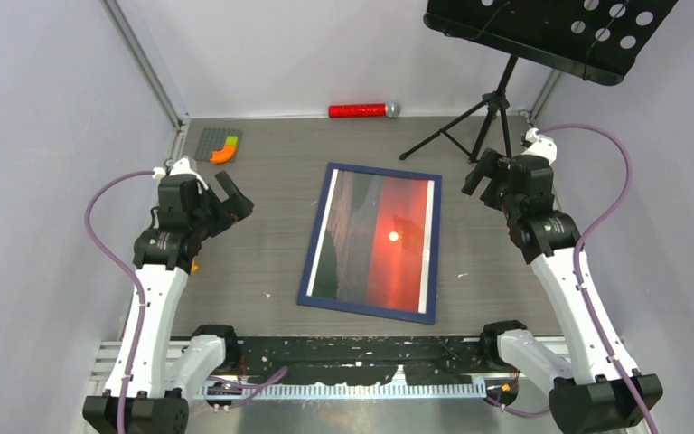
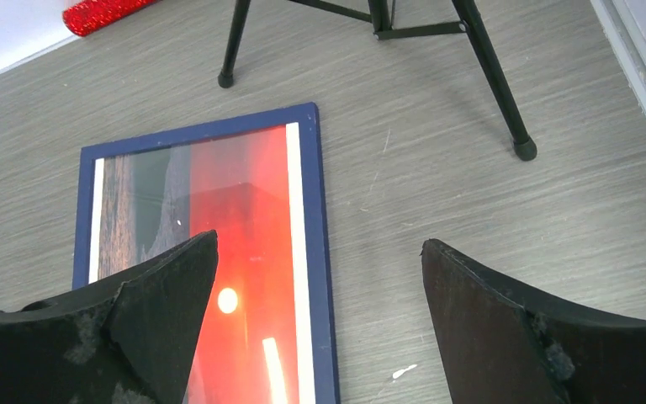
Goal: Take the photo out of the frame
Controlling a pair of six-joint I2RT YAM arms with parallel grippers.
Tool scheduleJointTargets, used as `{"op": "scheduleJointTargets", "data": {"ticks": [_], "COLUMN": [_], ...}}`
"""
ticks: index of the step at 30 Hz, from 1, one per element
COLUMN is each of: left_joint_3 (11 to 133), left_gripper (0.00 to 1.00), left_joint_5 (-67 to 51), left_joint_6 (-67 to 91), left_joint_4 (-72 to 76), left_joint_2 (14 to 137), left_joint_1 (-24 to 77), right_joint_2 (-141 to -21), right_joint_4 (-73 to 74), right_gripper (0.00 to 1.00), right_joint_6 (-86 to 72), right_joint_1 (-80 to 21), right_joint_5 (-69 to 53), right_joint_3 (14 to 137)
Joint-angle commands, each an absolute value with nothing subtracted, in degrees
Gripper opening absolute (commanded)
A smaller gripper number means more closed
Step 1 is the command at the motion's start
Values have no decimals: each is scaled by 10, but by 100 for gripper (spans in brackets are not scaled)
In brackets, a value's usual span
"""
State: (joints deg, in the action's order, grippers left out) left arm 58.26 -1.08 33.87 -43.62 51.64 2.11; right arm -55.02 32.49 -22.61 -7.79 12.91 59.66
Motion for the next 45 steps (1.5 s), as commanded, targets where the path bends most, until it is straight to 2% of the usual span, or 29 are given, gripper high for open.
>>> {"op": "scheduleJointTargets", "data": {"ticks": [1,8,15,20,25,30,33,36,45], "left_joint_3": [578,554,519,496,495,498,503,509,551], "left_gripper": [99,99,99,99,99,99,99,99,99], "left_joint_5": [-29,-70,-106,-119,-123,-124,-124,-125,-126], "left_joint_6": [325,327,333,334,327,327,328,327,321], "left_joint_4": [-424,-396,-369,-355,-358,-348,-342,-333,-334], "left_joint_2": [519,532,550,577,605,629,640,652,692], "left_joint_1": [19,19,25,40,67,111,139,168,223], "right_joint_2": [-525,-549,-668,-765,-852,-901,-922,-951,-954], "right_joint_4": [274,290,316,303,288,264,252,236,204], "right_gripper": [96,96,96,99,87,79,69,54,51], "right_joint_6": [-206,-187,-192,-217,-228,-240,-244,-246,-251], "right_joint_1": [-77,-77,-85,-126,-152,-164,-164,-162,-144], "right_joint_5": [120,108,13,47,47,63,57,38,27], "right_joint_3": [586,586,617,610,612,598,581,572,524]}}
